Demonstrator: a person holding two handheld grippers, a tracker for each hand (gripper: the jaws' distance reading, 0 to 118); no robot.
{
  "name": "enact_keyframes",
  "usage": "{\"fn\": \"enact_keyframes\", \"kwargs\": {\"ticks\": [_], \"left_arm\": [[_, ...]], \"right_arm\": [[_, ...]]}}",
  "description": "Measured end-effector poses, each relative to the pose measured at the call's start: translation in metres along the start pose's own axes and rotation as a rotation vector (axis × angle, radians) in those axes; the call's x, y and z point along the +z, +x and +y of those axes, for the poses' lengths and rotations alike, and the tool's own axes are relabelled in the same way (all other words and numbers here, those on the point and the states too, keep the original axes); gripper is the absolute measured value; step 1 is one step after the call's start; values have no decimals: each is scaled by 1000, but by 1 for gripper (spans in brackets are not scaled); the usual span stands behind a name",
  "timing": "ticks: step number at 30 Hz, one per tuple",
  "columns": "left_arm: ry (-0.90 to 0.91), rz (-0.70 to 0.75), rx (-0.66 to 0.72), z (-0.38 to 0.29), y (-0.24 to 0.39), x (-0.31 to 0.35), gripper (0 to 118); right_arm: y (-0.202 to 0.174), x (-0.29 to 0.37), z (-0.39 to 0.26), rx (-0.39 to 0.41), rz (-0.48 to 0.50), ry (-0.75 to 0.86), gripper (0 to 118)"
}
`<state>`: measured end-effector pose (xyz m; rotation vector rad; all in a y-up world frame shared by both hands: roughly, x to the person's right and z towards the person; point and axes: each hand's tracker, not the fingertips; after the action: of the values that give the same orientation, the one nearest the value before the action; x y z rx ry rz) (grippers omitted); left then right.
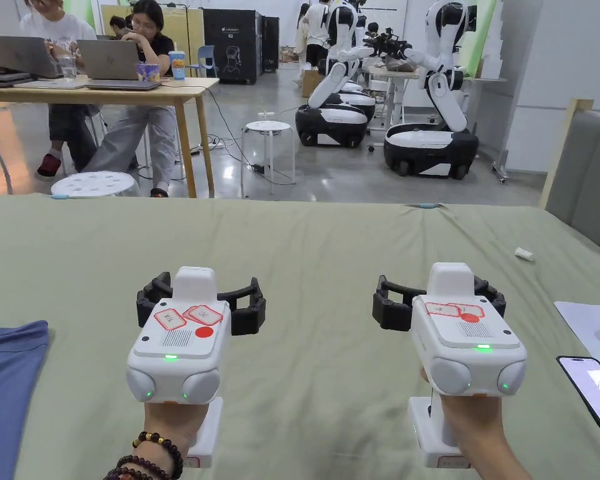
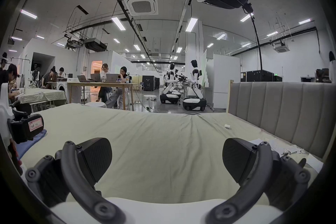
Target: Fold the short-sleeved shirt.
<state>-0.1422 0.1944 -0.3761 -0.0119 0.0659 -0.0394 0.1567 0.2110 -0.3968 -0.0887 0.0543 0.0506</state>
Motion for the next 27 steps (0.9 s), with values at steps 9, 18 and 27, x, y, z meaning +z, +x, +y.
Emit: {"fn": "enact_keyframes", "kwargs": {"ticks": [9, 18, 27], "left_arm": [[-7, 4, 19, -3, -1, 0, 118], [-8, 0, 15, -3, 1, -1, 118], [-7, -2, 15, -3, 1, -1, 118]], "right_arm": [[2, -1, -3, -17, -5, -8, 118], [3, 0, -7, -18, -4, -20, 118], [4, -1, -7, -23, -13, -15, 118]]}}
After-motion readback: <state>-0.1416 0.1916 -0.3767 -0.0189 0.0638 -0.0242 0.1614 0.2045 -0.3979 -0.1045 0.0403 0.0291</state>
